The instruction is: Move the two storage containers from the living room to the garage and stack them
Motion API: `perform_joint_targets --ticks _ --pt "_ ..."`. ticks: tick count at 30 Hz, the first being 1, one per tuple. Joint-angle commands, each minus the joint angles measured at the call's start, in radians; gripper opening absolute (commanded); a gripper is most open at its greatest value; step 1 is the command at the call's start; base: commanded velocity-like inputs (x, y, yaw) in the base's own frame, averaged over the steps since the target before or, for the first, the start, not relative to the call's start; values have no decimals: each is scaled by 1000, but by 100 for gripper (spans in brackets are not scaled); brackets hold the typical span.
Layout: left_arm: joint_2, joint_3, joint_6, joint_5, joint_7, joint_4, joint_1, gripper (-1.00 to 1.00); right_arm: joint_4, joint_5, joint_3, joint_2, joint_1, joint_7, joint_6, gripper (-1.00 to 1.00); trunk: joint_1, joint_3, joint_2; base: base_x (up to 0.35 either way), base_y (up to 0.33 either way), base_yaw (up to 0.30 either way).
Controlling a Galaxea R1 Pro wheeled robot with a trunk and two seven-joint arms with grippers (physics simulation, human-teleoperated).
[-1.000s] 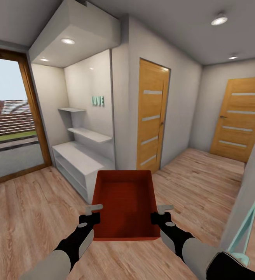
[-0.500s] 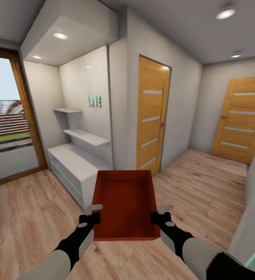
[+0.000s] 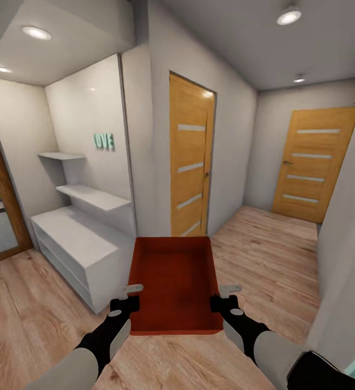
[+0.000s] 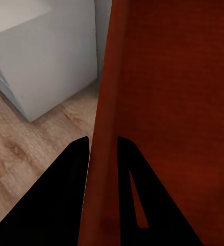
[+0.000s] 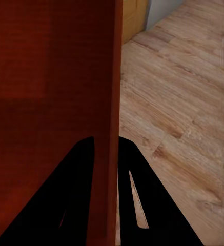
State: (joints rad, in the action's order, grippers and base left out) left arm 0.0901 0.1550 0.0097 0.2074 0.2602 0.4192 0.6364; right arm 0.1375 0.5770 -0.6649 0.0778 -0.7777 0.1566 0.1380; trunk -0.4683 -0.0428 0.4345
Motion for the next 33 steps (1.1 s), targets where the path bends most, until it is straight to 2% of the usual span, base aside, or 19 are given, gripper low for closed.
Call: perform_joint_targets --ticks 1,20,33 --pt "0 15 1 0 44 1 -1 -100 5 19 63 13 -2 12 6 -100 -1 0 1 322 0 -245" --pt "-1 15 1 0 44 1 -1 -100 5 20 64 13 -2 12 6 -100 -1 0 1 322 0 -244" --pt "-1 15 1 0 44 1 -1 -100 5 18 63 13 -2 12 6 -100 -1 0 1 322 0 -34"
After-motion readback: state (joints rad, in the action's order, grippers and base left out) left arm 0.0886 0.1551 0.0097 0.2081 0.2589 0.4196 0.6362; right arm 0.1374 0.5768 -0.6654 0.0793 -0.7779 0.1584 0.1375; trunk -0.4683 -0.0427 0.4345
